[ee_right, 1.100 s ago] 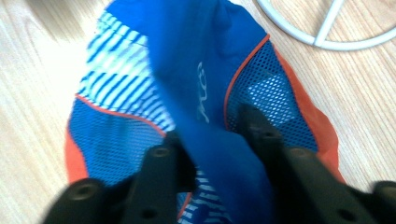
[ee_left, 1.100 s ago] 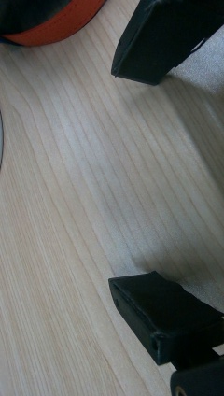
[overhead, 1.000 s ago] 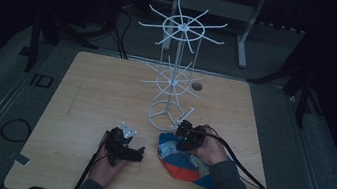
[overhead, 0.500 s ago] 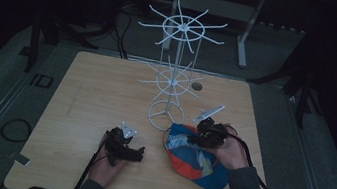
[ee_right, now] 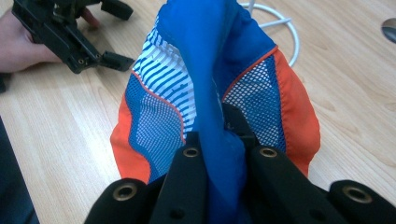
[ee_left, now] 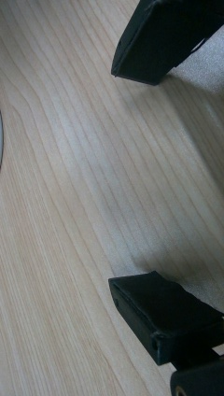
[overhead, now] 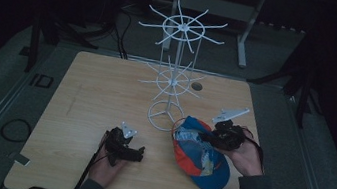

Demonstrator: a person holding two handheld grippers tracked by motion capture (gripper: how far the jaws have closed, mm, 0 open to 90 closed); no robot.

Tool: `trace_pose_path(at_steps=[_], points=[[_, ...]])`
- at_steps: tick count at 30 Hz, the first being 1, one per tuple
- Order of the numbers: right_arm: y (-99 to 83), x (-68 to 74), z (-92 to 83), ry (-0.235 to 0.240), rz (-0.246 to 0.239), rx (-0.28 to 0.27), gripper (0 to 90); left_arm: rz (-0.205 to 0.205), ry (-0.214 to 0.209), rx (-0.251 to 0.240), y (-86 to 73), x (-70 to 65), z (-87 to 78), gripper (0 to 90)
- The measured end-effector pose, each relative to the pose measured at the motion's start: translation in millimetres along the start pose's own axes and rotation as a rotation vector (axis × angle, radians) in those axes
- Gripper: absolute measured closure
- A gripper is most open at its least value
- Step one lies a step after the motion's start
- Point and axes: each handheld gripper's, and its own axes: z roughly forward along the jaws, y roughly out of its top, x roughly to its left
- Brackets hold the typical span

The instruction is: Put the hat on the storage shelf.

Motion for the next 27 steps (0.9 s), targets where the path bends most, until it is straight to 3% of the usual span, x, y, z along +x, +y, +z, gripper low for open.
trace_pose_path(at_steps=[17,27], points=[[-6.1,-4.1,-26.9,-0.040,0.027,-0.099,88.5,0.002,0.001,0.000,0.1,0.2,-0.1,2.6],[-6.8,-4.7,-36.3,-0.054,0.036,-0.121,88.6,0.003,0.001,0.000,0.1,0.2,0.0,2.6]])
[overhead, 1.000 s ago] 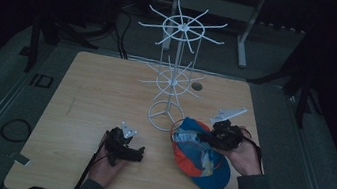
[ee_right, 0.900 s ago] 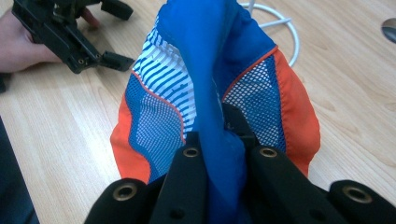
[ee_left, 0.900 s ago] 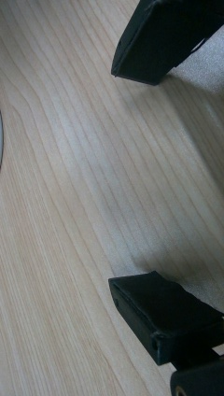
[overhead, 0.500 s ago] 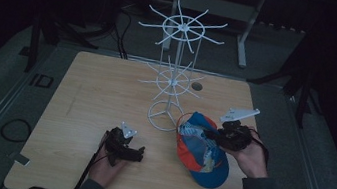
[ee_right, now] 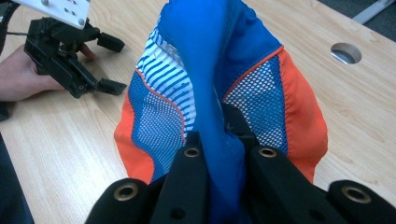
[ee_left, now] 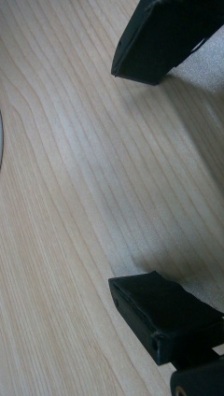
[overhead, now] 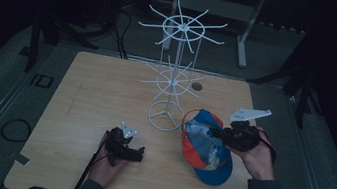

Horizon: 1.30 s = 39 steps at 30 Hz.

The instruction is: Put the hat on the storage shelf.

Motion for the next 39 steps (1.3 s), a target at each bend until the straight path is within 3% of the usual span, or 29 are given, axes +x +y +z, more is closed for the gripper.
trace_pose_path(at_steps=[39], points=[[14.4,-3.2,-37.2,-0.029,-0.016,-0.065,88.6,-0.001,0.000,-0.001,0.0,-0.1,0.1,2.6]])
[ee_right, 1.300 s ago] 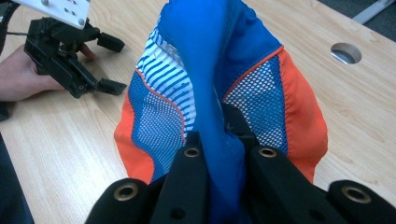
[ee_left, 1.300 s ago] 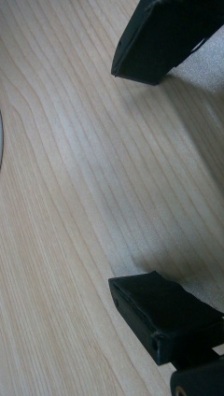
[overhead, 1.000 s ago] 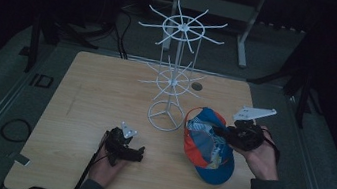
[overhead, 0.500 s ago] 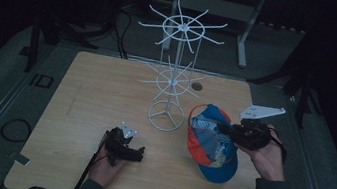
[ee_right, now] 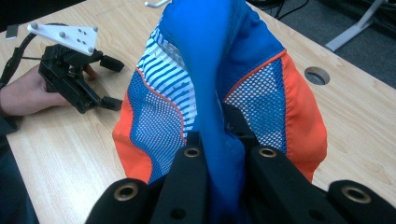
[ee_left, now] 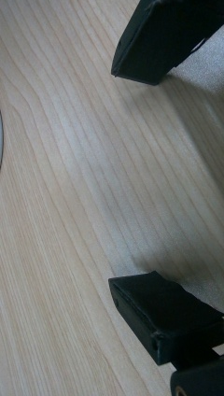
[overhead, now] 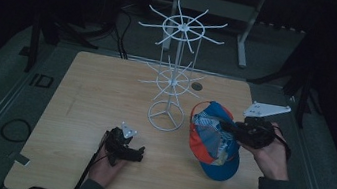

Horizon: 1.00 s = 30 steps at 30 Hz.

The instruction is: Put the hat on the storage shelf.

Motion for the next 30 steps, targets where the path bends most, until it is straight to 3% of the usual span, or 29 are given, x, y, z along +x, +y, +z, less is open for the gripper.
trace_pose_path(at_steps=[30], points=[[15.5,0.2,-23.9,-0.008,-0.017,-0.069,88.6,0.003,0.000,0.000,0.1,0.2,0.0,2.6]])
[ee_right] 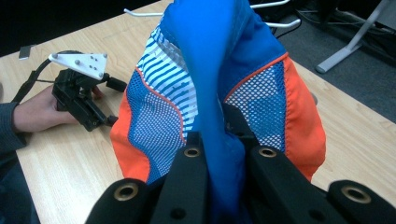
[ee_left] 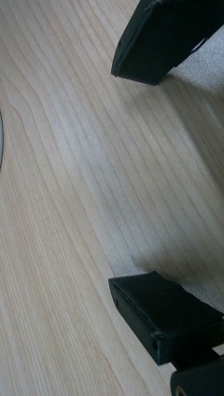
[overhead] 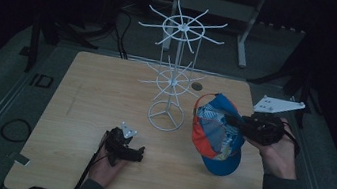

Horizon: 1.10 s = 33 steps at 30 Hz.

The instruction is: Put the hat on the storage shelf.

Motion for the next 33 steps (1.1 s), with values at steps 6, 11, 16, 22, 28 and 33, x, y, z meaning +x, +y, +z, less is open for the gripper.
trace_pose_path(at_steps=[6,11,16,22,28,33], points=[[2.7,-0.3,-5.2,-0.009,-0.008,-0.011,88.6,0.003,0.000,0.003,0.0,0.2,-0.2,2.6],[5.2,-0.2,-9.9,-0.014,-0.007,-0.027,88.7,0.002,0.000,0.002,0.0,0.1,-0.1,2.6],[9.4,0.8,-13.4,-0.012,-0.011,-0.040,88.6,0.002,0.000,0.002,0.0,0.1,-0.1,2.6],[15.6,1.3,-15.9,-0.007,-0.018,-0.060,88.6,0.000,0.000,0.000,0.0,0.0,0.0,2.6],[22.7,2.5,-17.7,-0.001,-0.033,-0.078,88.6,0.000,0.000,0.000,0.0,0.0,0.0,2.6],[28.3,1.0,-20.1,-0.002,-0.034,-0.098,88.6,0.000,0.000,0.000,0.0,0.0,0.0,2.6]])
